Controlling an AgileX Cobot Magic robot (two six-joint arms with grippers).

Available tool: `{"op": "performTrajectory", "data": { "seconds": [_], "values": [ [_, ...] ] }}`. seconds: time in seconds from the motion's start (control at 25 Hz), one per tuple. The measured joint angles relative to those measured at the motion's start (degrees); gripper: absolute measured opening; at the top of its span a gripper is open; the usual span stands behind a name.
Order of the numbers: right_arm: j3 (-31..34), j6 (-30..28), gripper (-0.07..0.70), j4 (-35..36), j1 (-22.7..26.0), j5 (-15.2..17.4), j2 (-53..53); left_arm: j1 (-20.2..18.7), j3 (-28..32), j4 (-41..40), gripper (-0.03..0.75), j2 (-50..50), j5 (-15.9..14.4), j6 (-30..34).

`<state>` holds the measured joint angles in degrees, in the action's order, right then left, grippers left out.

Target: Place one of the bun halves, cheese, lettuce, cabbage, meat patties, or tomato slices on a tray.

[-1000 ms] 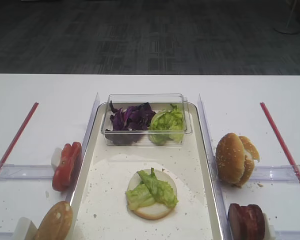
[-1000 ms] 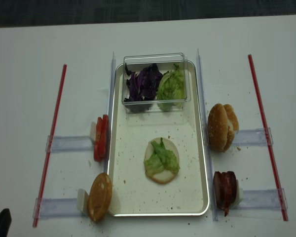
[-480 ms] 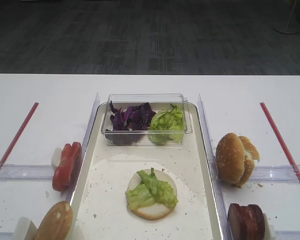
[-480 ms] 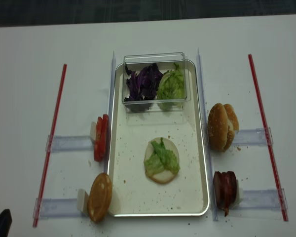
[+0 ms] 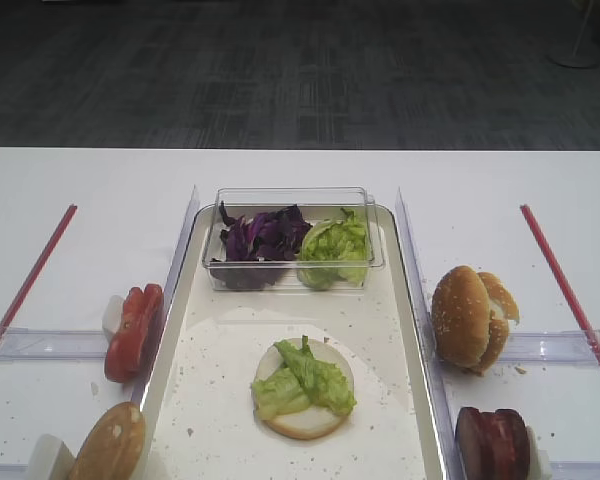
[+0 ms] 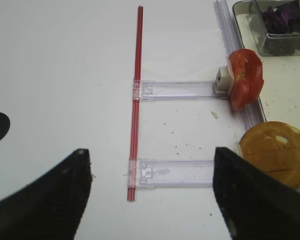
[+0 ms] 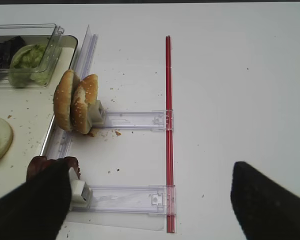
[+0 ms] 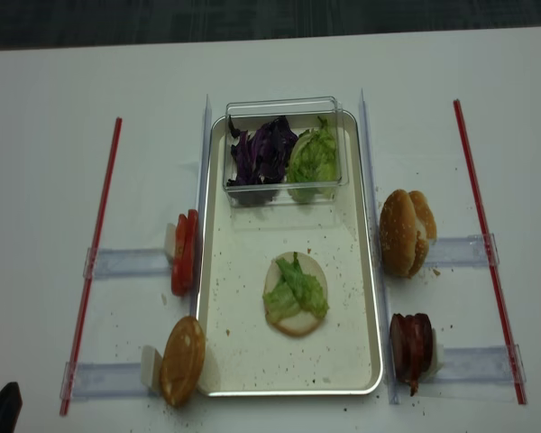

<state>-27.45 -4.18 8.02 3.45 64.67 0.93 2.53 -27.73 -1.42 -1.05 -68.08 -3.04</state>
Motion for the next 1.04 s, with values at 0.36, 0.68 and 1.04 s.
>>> {"op": "performTrajectory", "data": {
  "seconds": [0.36, 0.68, 1.04],
  "values": [
    [0.0, 0.0, 0.655, 0.0, 0.0, 0.0, 0.0, 0.0, 0.0, 0.0, 0.473, 0.0, 0.0, 0.0],
    [0.0, 0.0, 0.651, 0.0, 0.0, 0.0, 0.0, 0.0, 0.0, 0.0, 0.473, 0.0, 0.0, 0.0],
    [0.0, 0.0, 0.648, 0.0, 0.0, 0.0, 0.0, 0.0, 0.0, 0.0, 0.473, 0.0, 0.0, 0.0]
  ]
}}
